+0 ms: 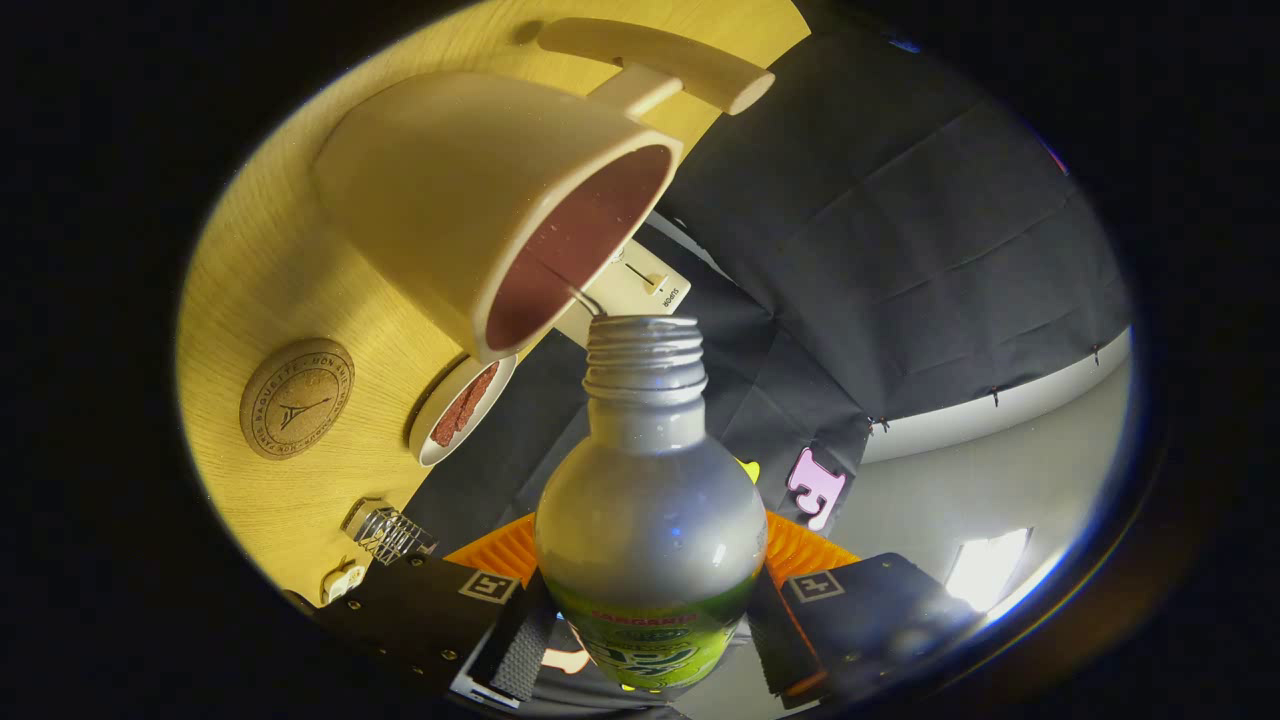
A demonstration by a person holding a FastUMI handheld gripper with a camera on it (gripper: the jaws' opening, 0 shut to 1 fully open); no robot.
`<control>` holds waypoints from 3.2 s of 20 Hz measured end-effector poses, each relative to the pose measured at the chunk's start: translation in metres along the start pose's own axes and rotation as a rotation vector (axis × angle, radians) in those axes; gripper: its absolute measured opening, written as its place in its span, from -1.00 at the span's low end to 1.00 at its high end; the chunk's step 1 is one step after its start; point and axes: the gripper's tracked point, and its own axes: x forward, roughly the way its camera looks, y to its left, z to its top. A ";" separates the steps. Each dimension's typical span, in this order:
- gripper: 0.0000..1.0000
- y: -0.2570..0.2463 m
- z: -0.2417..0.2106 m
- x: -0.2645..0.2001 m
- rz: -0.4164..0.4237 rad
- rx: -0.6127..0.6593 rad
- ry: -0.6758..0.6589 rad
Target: Take the bottle from table, then pour the juice into the cup, finally place the bottle on the coaster
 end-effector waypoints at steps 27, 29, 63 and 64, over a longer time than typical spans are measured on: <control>0.64 0.004 0.015 -0.004 -0.005 0.024 -0.004; 0.64 0.006 0.014 -0.003 -0.005 0.026 -0.002; 0.65 0.054 -0.032 -0.016 0.320 1.193 0.249; 0.65 0.054 -0.037 -0.013 0.314 1.250 0.262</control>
